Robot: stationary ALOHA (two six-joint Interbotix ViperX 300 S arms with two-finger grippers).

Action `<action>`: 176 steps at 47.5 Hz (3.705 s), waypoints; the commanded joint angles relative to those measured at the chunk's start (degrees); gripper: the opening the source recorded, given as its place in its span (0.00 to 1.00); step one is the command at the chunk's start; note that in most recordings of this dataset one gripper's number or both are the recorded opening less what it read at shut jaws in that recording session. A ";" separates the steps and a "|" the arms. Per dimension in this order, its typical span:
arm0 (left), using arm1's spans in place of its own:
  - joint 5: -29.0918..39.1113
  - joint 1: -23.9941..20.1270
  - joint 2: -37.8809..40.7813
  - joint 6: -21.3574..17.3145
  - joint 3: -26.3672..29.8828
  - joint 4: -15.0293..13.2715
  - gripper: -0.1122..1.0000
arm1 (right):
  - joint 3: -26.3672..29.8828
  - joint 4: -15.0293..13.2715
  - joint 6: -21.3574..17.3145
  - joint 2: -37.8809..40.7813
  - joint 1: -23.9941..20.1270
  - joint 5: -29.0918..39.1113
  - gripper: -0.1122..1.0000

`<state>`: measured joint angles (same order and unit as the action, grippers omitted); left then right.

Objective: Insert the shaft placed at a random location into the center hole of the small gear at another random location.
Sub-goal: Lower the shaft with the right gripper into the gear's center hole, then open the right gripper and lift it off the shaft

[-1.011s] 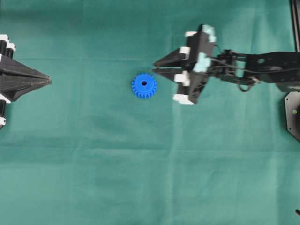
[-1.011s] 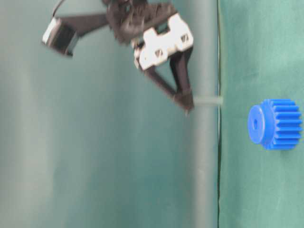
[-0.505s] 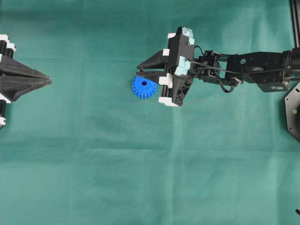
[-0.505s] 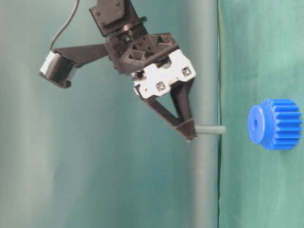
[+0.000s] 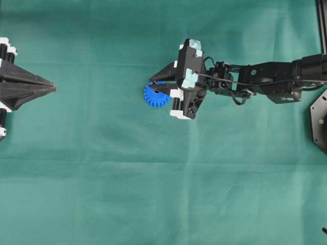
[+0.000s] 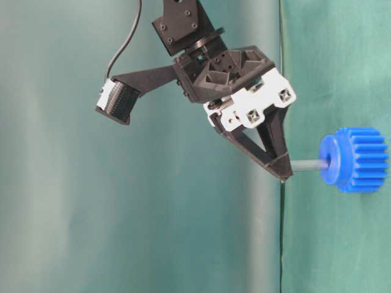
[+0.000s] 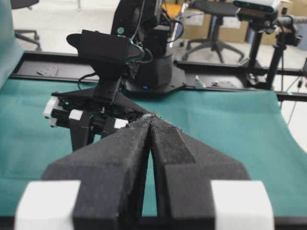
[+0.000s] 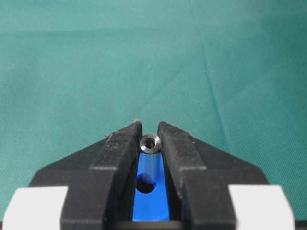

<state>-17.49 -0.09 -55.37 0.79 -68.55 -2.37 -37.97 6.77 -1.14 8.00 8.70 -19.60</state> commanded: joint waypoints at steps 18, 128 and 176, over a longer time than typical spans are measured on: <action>-0.53 -0.09 0.09 -0.09 0.62 -0.09 0.10 | 0.35 -0.09 0.26 -3.96 -0.18 -0.79 0.23; -0.35 0.00 0.18 -0.09 0.53 -0.09 0.10 | -0.70 1.41 -0.09 3.87 -0.97 -3.87 0.23; -0.18 0.00 0.09 -0.09 0.62 -0.09 0.10 | -0.26 1.49 0.00 -0.53 -1.93 -2.99 0.77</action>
<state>-17.40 -0.09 -55.46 0.70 -68.47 -2.37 -39.20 8.17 -1.23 11.34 7.12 -22.76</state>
